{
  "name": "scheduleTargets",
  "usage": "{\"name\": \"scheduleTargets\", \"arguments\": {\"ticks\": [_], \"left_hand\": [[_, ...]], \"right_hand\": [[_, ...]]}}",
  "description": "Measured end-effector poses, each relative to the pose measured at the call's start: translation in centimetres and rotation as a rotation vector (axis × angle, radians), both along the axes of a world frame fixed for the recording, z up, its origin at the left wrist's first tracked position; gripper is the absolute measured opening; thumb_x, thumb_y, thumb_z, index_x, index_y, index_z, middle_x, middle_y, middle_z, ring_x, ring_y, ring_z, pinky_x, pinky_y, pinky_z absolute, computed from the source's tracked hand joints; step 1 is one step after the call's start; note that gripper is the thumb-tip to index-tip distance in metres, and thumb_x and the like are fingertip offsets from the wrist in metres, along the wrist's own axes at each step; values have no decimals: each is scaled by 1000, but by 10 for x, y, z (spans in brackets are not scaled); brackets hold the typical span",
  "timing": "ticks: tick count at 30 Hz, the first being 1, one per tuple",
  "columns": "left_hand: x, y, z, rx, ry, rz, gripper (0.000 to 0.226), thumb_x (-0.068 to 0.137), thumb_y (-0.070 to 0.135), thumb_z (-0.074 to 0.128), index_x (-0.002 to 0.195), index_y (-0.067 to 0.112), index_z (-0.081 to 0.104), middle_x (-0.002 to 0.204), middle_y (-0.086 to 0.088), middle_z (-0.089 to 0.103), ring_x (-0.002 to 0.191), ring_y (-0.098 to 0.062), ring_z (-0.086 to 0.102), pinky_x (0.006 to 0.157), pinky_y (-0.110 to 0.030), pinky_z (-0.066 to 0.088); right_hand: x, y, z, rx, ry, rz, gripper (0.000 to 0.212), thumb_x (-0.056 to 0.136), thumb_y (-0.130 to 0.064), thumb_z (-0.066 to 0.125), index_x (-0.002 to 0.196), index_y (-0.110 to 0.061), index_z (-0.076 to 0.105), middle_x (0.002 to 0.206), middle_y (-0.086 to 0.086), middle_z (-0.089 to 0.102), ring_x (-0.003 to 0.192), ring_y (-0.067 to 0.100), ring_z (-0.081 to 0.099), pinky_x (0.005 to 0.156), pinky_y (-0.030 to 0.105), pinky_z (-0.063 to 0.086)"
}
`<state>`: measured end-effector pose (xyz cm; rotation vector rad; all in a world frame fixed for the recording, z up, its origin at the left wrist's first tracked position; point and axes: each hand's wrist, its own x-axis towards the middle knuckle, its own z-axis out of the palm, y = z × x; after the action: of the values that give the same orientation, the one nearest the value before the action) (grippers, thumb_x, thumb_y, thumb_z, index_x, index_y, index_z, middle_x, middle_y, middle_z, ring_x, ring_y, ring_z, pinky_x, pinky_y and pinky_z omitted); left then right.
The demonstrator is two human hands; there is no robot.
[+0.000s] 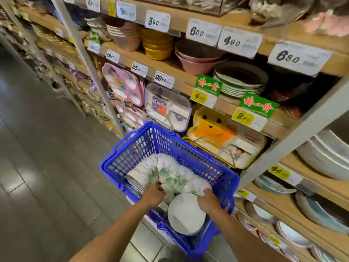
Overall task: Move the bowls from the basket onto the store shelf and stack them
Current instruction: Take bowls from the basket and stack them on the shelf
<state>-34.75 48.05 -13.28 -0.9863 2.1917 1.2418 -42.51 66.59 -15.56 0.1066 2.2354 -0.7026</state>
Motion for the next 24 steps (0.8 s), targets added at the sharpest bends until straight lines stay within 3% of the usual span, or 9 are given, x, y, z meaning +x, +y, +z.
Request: {"name": "scheduleTargets", "arguments": {"ticks": [3,7,10,15,20,24], "left_hand": [[0,4,-17,-77,-152,-148,32,94,21,53,121,6,60,123,-11,64,116,-26,58,95,-29,44],[-5,8,-36,-88,-259,-251,40,91,26,56,127,8,54,126,-12,63,117,-28,56,100,-33,44],[-12,9,-52,-106,-305,-310,38,93,22,48,128,8,53,125,-14,62,121,-30,54,110,-41,34],[-22,18,-74,-18,-311,-366,40,94,21,45,131,6,49,128,-15,57,115,-31,53,90,-32,42],[-31,20,-89,-17,-343,-353,43,96,28,47,132,6,47,127,-15,58,117,-31,54,95,-34,43],[-39,8,-85,85,-313,-330,38,92,26,51,126,8,55,122,-14,62,112,-30,58,91,-34,44]], "right_hand": [[-3,-8,-18,94,-39,36,51,96,-16,46,142,0,29,146,20,35,132,31,41,100,28,38],[-1,-14,-41,171,-119,69,61,101,-18,39,148,7,10,155,22,22,141,30,28,111,30,26],[-1,-13,-52,226,-69,123,63,96,-18,48,146,8,20,151,23,27,138,33,33,113,33,29],[-7,-13,-64,223,-66,160,48,94,-7,47,141,-3,39,146,19,36,130,33,44,105,32,41],[-19,-11,-69,178,-94,154,42,95,-3,42,136,-5,48,138,20,48,125,35,48,105,38,40],[-27,-13,-51,195,-109,206,46,96,-1,42,139,-13,48,135,16,53,117,33,55,89,33,47]]}}
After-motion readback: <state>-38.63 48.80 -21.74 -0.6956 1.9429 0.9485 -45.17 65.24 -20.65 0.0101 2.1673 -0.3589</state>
